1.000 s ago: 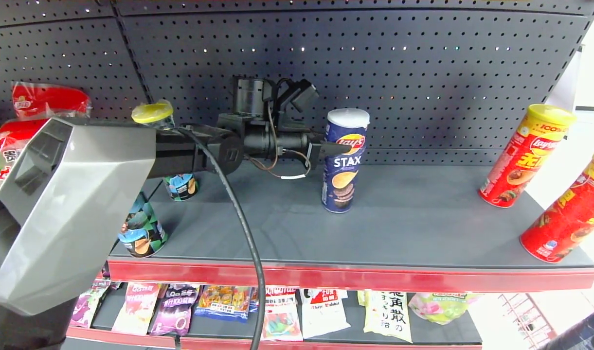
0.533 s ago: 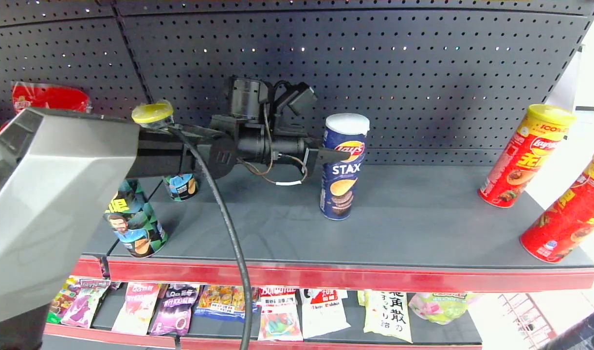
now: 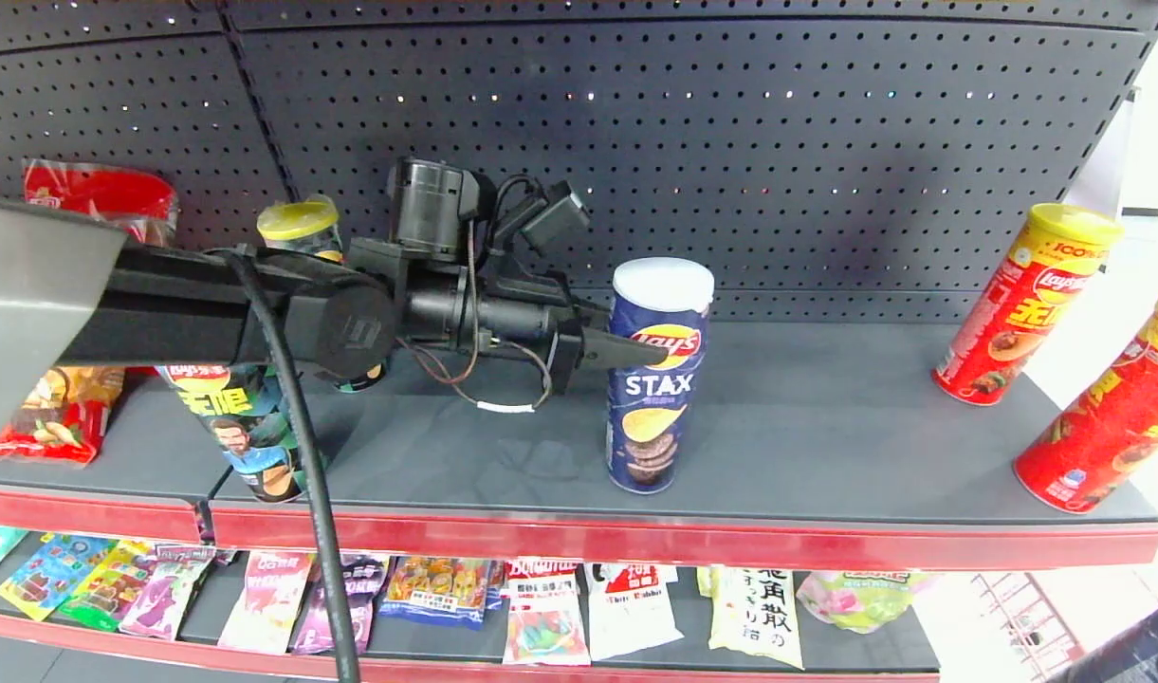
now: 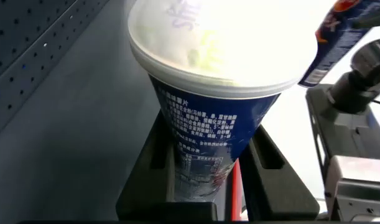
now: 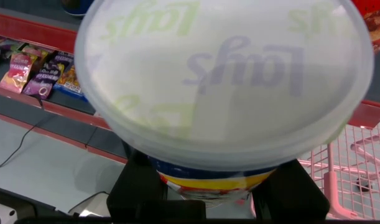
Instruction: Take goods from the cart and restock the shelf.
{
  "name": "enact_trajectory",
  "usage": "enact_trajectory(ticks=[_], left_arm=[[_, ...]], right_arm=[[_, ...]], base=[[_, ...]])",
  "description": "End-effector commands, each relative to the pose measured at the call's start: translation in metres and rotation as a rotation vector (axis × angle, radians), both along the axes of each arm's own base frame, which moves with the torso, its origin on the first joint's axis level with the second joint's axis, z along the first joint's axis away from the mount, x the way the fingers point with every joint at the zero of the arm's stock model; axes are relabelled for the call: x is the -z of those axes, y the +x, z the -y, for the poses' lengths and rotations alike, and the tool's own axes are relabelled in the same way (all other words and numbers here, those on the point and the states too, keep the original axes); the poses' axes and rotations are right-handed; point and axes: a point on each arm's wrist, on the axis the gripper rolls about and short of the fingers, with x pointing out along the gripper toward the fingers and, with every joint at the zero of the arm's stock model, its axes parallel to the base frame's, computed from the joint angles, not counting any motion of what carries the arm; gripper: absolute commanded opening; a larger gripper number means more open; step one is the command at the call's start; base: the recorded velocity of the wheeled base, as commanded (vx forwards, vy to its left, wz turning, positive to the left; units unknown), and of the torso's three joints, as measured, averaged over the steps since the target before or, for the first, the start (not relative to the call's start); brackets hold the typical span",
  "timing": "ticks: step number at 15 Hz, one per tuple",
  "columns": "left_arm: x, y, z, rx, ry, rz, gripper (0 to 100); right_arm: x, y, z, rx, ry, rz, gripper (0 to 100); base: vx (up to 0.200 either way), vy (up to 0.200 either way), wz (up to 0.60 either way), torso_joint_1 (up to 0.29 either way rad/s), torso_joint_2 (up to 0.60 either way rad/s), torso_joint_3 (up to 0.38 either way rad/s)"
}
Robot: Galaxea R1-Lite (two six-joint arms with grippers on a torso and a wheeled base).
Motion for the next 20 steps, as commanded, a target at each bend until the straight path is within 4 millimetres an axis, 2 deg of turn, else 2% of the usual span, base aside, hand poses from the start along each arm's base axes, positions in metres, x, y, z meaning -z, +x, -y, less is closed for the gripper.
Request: enact_trajectory(ticks=[1, 8, 20], left_arm=[[-0.006, -0.004, -0.002, 0.010, -0.008, 0.016, 0], [0.006, -0.004, -0.004, 0.029, 0.008, 0.017, 0], [0.012, -0.007, -0.003, 0.073, 0.010, 0.011, 0]], right_arm=[[-0.001, 0.000, 0.000, -0.001, 0.000, 0.003, 0], [0.000, 0.000, 0.000, -0.001, 0.000, -0.003, 0], [0.000, 0.000, 0.000, 0.000, -0.002, -0.003, 0]], base=[[0.000, 0.000, 0.00, 0.000, 0.00, 0.000], [0.000, 0.000, 0.00, 0.000, 0.00, 0.000], [0.000, 0.000, 0.00, 0.000, 0.00, 0.000]])
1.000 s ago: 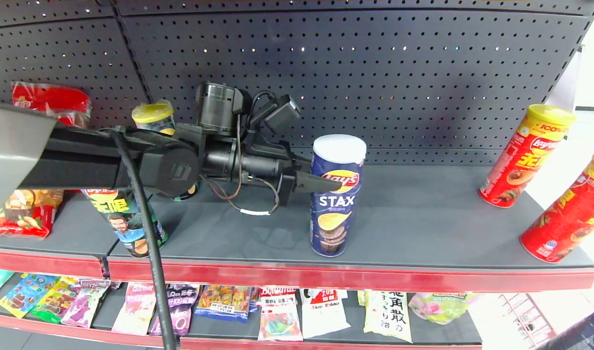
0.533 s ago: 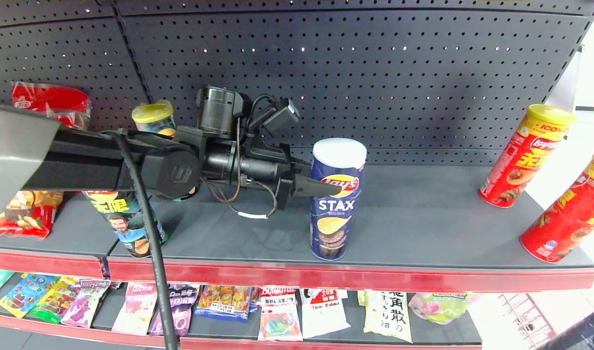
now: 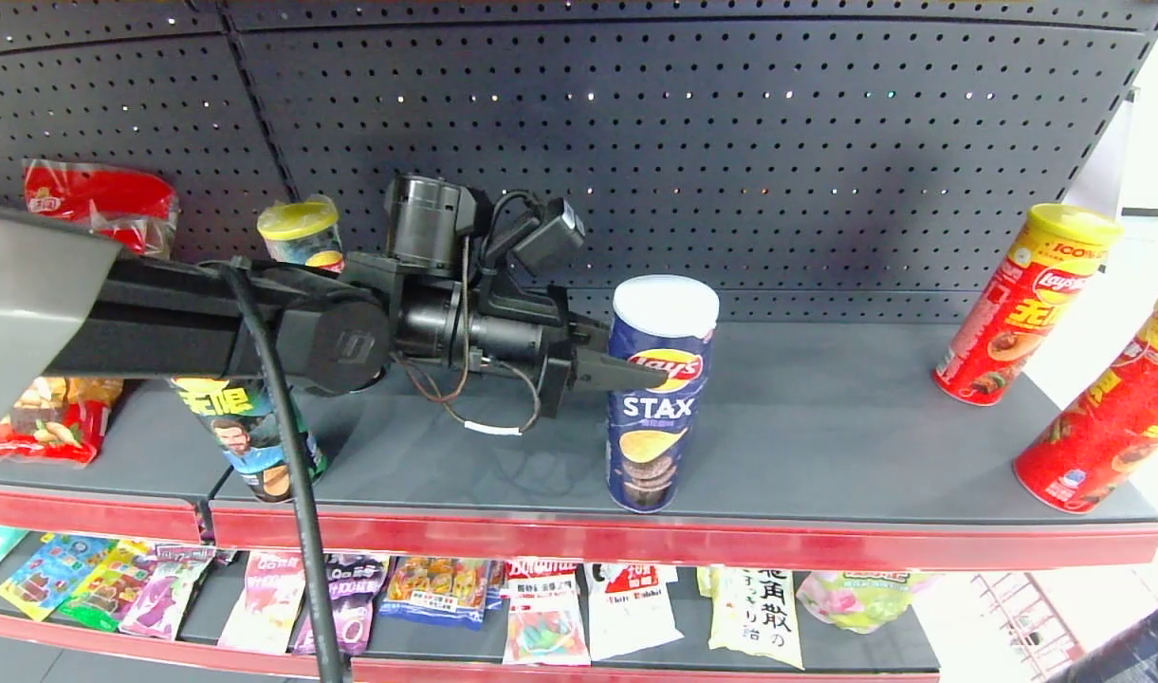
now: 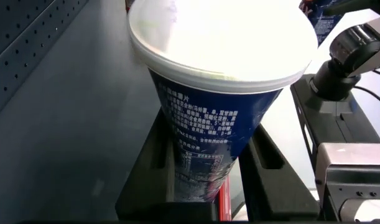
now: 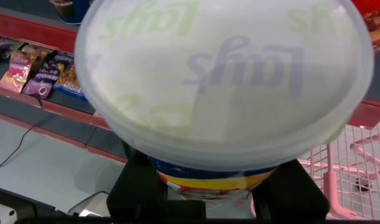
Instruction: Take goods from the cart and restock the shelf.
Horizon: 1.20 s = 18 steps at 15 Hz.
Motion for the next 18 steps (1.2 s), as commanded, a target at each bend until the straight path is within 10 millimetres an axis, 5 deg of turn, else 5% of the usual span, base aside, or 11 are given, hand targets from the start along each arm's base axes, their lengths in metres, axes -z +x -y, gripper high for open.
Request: enact_trajectory(ticks=[1, 3, 4, 8, 12, 14, 18], left_arm=[[0.001, -0.001, -0.001, -0.003, 0.005, -0.006, 0], [0.002, -0.001, 0.000, -0.002, 0.006, -0.004, 0], [0.003, -0.001, 0.000, 0.000, 0.007, 0.003, 100], [0.000, -0.003, -0.002, -0.020, 0.012, 0.025, 100], [-0.005, -0.011, -0.011, -0.109, 0.044, 0.035, 100], [-0.009, -0.022, -0.031, -0.169, 0.060, 0.034, 100], [-0.011, -0.046, -0.059, -0.255, 0.093, 0.022, 100]], right_arm=[[0.000, 0.000, 0.000, -0.001, -0.001, -0.002, 0], [-0.001, 0.000, 0.000, -0.001, -0.001, 0.002, 0], [-0.002, 0.001, 0.000, -0.003, -0.001, 0.002, 0], [-0.022, 0.015, -0.002, -0.034, -0.012, -0.013, 0], [-0.060, 0.050, -0.011, -0.151, -0.017, -0.045, 0], [-0.085, 0.090, -0.026, -0.216, -0.019, -0.079, 0], [-0.103, 0.166, -0.048, -0.255, 0.000, -0.027, 0]], base=[[0.000, 0.000, 0.00, 0.000, 0.00, 0.000], [0.000, 0.000, 0.00, 0.000, 0.00, 0.000], [0.000, 0.000, 0.00, 0.000, 0.00, 0.000], [0.000, 0.000, 0.00, 0.000, 0.00, 0.000], [0.000, 0.000, 0.00, 0.000, 0.00, 0.000], [0.000, 0.000, 0.00, 0.000, 0.00, 0.000], [0.000, 0.000, 0.00, 0.000, 0.00, 0.000]])
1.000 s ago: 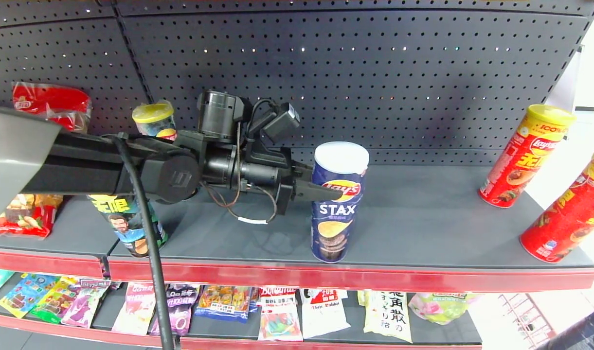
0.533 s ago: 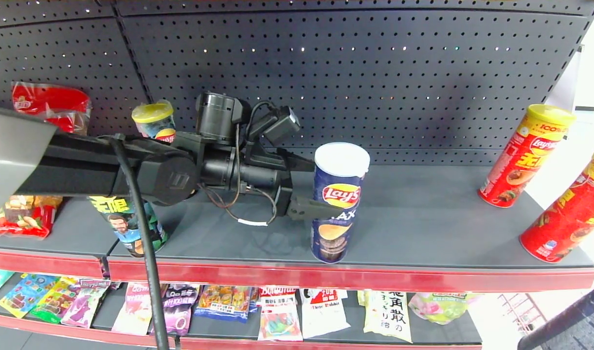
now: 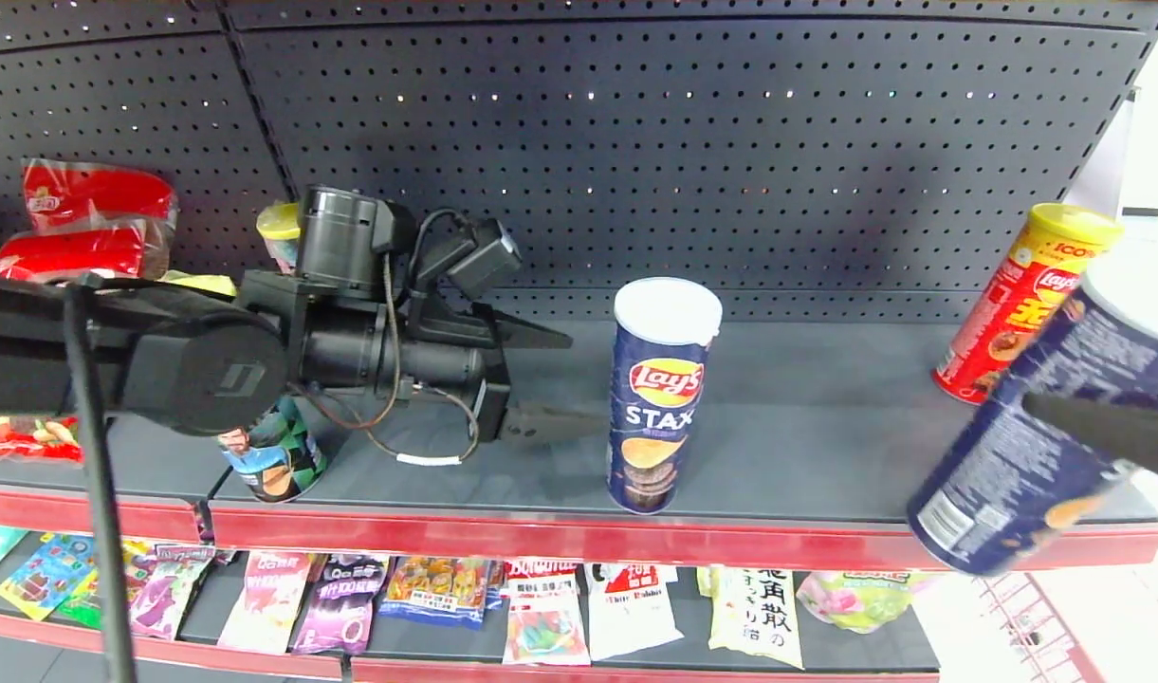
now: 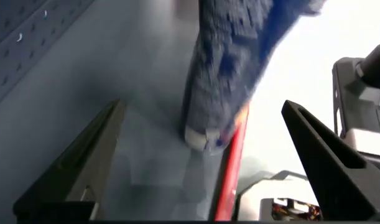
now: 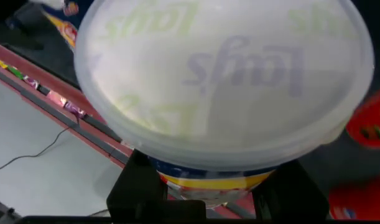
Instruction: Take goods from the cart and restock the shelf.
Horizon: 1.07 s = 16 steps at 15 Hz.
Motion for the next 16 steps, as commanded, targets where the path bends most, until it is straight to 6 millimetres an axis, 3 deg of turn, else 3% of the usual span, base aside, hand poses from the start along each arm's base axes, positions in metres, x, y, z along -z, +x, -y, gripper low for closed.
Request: enact_trajectory(ticks=[1, 6, 9, 16], left_arm=[[-0.009, -0.029, -0.021, -0.042, 0.009, 0.010, 100], [-0.003, -0.076, -0.045, -0.124, 0.060, -0.001, 100], [0.000, -0.090, -0.051, -0.122, 0.063, -0.012, 100], [0.010, -0.110, -0.061, -0.146, 0.089, -0.030, 100]], right_arm=[[-0.002, 0.080, -0.025, -0.068, -0.001, -0.057, 0], [-0.002, 0.153, -0.057, -0.144, -0.002, -0.085, 0], [0.003, 0.188, -0.085, -0.190, 0.010, -0.036, 0], [0.018, 0.230, -0.128, -0.260, 0.012, -0.021, 0]], base=[[0.000, 0.000, 0.00, 0.000, 0.00, 0.000], [0.000, 0.000, 0.00, 0.000, 0.00, 0.000], [0.000, 0.000, 0.00, 0.000, 0.00, 0.000], [0.000, 0.000, 0.00, 0.000, 0.00, 0.000]])
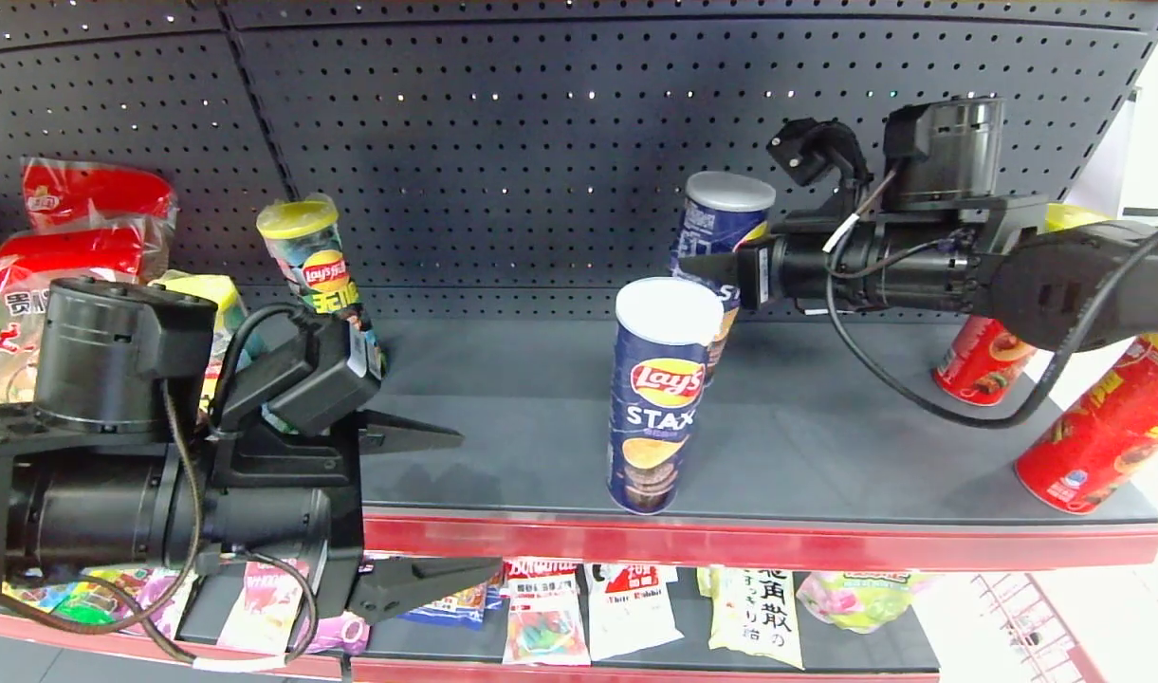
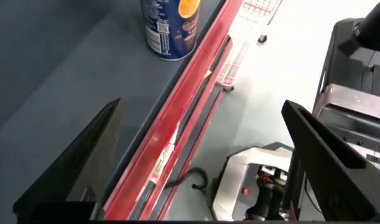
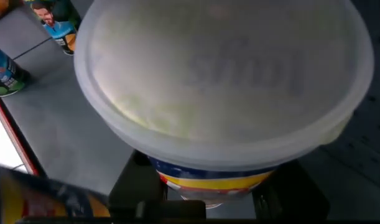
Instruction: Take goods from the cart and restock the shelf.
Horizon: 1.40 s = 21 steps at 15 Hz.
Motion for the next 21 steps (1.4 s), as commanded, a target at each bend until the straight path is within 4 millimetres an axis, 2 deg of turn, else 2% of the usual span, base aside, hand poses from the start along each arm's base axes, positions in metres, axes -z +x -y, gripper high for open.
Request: enact_trajectory(ticks=[1, 11, 12, 17, 21], left_arm=[[0.000, -0.003, -0.002, -0.008, 0.001, 0.006, 100], [0.000, -0.002, -0.002, -0.015, 0.005, 0.004, 100], [0.000, -0.002, -0.002, -0.016, 0.005, 0.006, 100], [0.001, -0.001, -0.002, -0.016, 0.007, 0.002, 100], [0.005, 0.005, 0.001, -0.035, 0.026, -0.009, 100]], right_arm=[[0.015, 0.016, -0.012, -0.012, -0.011, -0.024, 0], [0.021, 0.012, -0.022, -0.050, -0.056, -0.008, 0], [0.021, 0.012, -0.022, -0.050, -0.056, -0.008, 100], [0.017, 0.000, -0.017, -0.043, -0.056, -0.013, 100], [0.010, -0.026, 0.004, 0.039, -0.075, -0.014, 100]], base=[[0.000, 0.000, 0.00, 0.000, 0.00, 0.000], [0.000, 0.000, 0.00, 0.000, 0.00, 0.000], [0.000, 0.000, 0.00, 0.000, 0.00, 0.000], [0.000, 0.000, 0.00, 0.000, 0.00, 0.000], [0.000, 0.000, 0.00, 0.000, 0.00, 0.000]])
